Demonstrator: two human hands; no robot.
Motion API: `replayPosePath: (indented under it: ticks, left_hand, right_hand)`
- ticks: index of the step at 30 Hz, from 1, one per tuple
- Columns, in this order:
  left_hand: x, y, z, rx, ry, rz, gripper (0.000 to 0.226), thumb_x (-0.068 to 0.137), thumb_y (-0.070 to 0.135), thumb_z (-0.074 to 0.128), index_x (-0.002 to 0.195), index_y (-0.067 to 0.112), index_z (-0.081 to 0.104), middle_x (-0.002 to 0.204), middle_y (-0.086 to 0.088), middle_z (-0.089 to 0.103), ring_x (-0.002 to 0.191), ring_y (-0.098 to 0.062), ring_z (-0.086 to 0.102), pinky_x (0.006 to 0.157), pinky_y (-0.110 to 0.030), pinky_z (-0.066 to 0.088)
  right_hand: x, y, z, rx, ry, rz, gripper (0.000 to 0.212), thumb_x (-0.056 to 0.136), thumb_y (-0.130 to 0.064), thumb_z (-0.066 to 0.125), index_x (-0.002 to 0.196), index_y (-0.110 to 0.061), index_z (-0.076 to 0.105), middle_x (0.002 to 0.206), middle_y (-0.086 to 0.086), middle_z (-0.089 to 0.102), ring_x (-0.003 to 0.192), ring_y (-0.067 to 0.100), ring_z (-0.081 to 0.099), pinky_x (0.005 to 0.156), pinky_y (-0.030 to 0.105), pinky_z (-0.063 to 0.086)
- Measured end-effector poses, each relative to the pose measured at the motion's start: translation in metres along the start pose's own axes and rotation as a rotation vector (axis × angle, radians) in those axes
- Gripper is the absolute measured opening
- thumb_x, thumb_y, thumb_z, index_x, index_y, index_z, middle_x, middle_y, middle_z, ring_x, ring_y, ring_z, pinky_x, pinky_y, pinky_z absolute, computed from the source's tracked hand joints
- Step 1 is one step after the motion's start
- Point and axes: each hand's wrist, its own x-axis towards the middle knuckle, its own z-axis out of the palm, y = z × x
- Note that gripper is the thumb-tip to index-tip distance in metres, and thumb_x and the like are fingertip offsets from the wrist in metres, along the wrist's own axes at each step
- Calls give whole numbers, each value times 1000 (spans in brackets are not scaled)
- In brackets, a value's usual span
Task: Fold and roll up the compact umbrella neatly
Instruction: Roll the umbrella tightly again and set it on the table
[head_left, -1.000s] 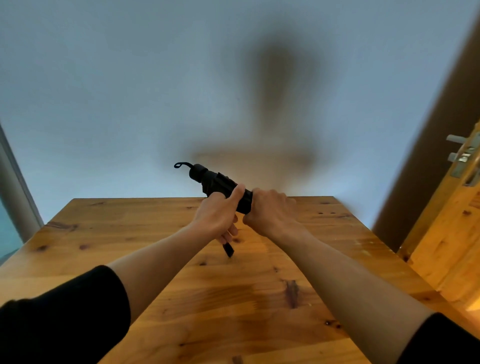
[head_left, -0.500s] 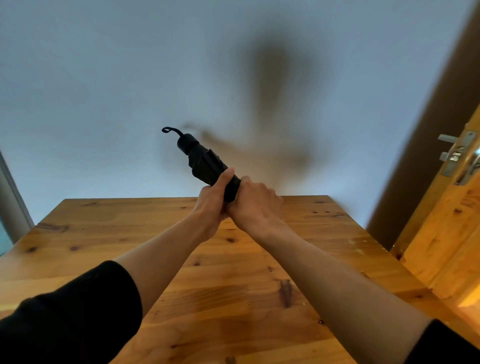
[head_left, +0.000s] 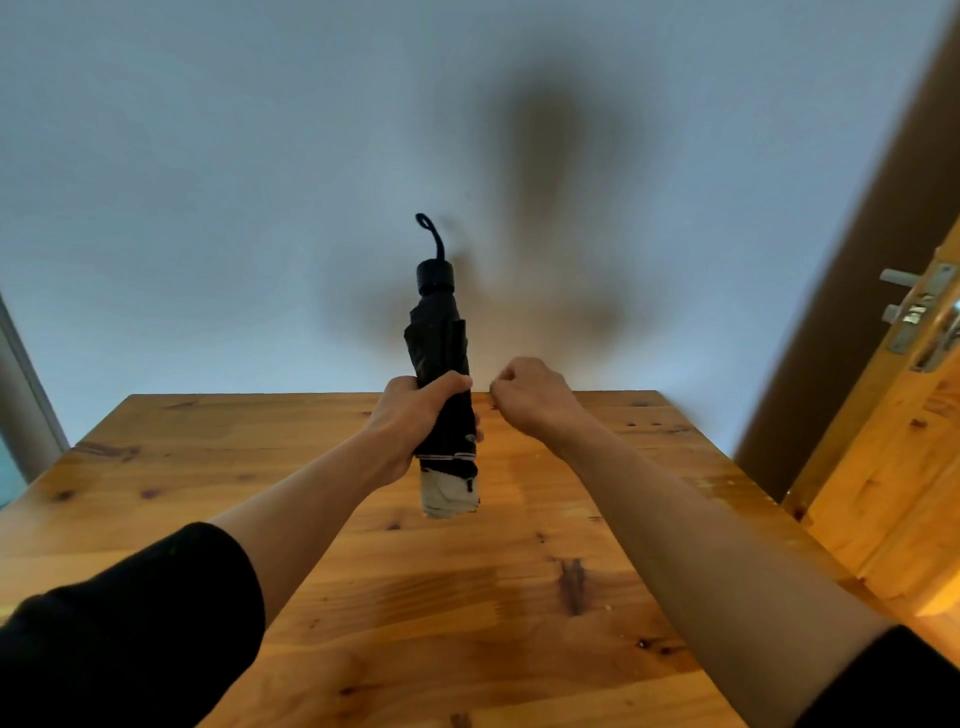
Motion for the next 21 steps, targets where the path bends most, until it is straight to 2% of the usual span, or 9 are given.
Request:
replayPosePath:
  ticks: [2,3,6,8,11,15,18,21]
  left_hand:
    - [-3,0,-1,36,-81,-1,36,89,26,65,109,-4,58,81,-20,71,70,-33,70,69,-42,58]
    - [-4,0,-2,64,-103,8,36,89,26,65,108,-3,59,80,-19,70,69,-32,70,67,-40,57]
    - [-5,2,-8,176,-154,42,31,90,28,63,105,0,61,79,-16,70,66,-27,69,63,-37,56]
    - [-6,4,-12,222,-182,45,30,90,28,62,103,1,61,75,-14,70,64,-26,68,62,-36,55]
    - [-3,0,-16,280,-111,25,35,88,31,65,104,0,61,76,-15,68,65,-27,66,64,-37,54]
    - [2,-7,-16,364,33,-34,45,85,41,68,102,-1,61,76,-14,65,63,-26,64,62,-36,53]
    - [-2,-7,-14,386,5,-41,50,91,54,53,94,5,62,72,-10,64,58,-21,62,56,-31,51]
    - [-5,-5,-12,288,-94,-67,56,98,51,24,87,6,57,63,-10,61,47,-18,58,46,-26,47]
  right_hand:
    - [0,5,2,82,-158,-46,38,100,-11,46,138,-12,50,132,14,57,122,30,54,95,39,46]
    - [0,9,2,149,-215,-63,37,101,-9,45,138,-10,51,130,16,59,119,30,56,93,38,47]
    - [-2,13,-1,247,-318,-83,23,104,-13,45,113,-9,66,100,12,68,91,20,65,79,30,52]
    - [-2,16,-4,253,-332,-79,21,103,-19,49,102,-13,69,86,5,64,80,16,62,79,31,50]
    - [-1,19,-7,247,-264,-106,19,100,-21,57,96,-8,70,74,3,60,67,14,57,71,31,48]
    - [-3,16,-1,209,-236,-180,18,97,-20,62,97,-3,69,63,3,64,54,14,57,62,30,50]
    - [-8,12,6,234,-269,-195,19,98,-22,60,105,-5,65,63,4,68,50,16,60,58,30,52]
    - [-10,7,10,288,-313,-191,13,102,-17,53,110,-8,51,65,6,69,50,20,62,59,35,51]
